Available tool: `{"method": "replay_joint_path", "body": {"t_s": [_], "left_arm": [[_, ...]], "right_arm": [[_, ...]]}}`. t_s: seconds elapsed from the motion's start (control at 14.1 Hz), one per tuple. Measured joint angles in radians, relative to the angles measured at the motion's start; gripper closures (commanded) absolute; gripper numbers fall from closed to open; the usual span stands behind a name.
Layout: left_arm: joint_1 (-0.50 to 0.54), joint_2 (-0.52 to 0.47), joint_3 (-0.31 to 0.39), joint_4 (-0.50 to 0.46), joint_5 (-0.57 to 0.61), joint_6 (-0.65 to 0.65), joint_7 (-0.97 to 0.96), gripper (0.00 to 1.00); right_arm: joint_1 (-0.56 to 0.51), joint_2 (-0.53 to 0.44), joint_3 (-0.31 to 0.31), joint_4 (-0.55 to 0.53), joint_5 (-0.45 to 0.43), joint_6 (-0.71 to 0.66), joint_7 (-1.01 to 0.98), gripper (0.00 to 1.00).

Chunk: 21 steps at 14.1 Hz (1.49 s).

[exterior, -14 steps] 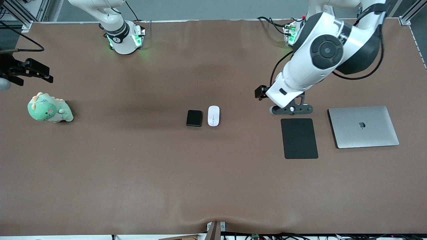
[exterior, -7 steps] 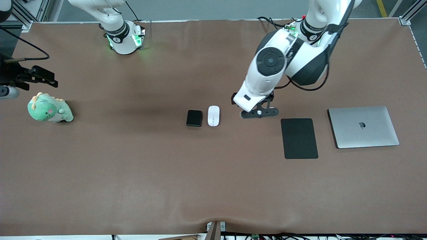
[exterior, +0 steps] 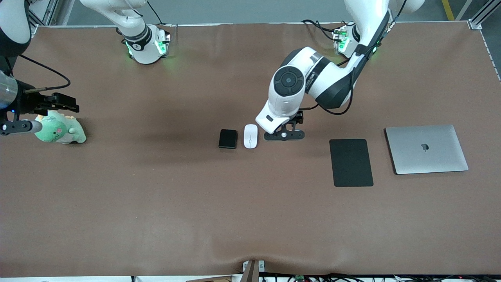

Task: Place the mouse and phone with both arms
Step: 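Lower the left gripper over the mouse while the right gripper reaches out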

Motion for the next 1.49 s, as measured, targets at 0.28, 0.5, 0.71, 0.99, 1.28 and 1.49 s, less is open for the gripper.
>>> {"method": "replay_joint_path", "body": {"t_s": [0.28, 0.5, 0.71, 0.99, 1.28, 1.49], "left_arm": [[-0.037, 0.05, 0.0, -0.02, 0.006, 0.073, 0.0, 0.0], [-0.056, 0.079, 0.0, -0.031, 0.013, 0.131, 0.0, 0.0], [-0.074, 0.108, 0.0, -0.031, 0.019, 0.187, -0.013, 0.0], [-0.106, 0.173, 0.0, -0.03, 0.08, 0.279, -0.108, 0.0], [-0.144, 0.248, 0.004, -0.006, 0.088, 0.341, -0.163, 0.0], [-0.15, 0.288, 0.007, 0.033, 0.088, 0.353, -0.173, 0.0]], "right_arm": [[0.0, 0.025, 0.0, -0.002, 0.001, -0.001, 0.0, 0.0], [0.007, 0.055, 0.0, -0.004, 0.001, 0.001, 0.001, 0.0], [0.021, 0.083, 0.001, -0.007, 0.002, 0.004, 0.015, 0.0], [0.065, 0.095, 0.001, -0.019, 0.002, 0.025, 0.11, 0.0], [0.079, 0.108, 0.001, -0.055, 0.016, 0.07, 0.142, 0.0], [0.082, 0.112, 0.001, -0.064, 0.052, 0.087, 0.181, 0.0]]}}
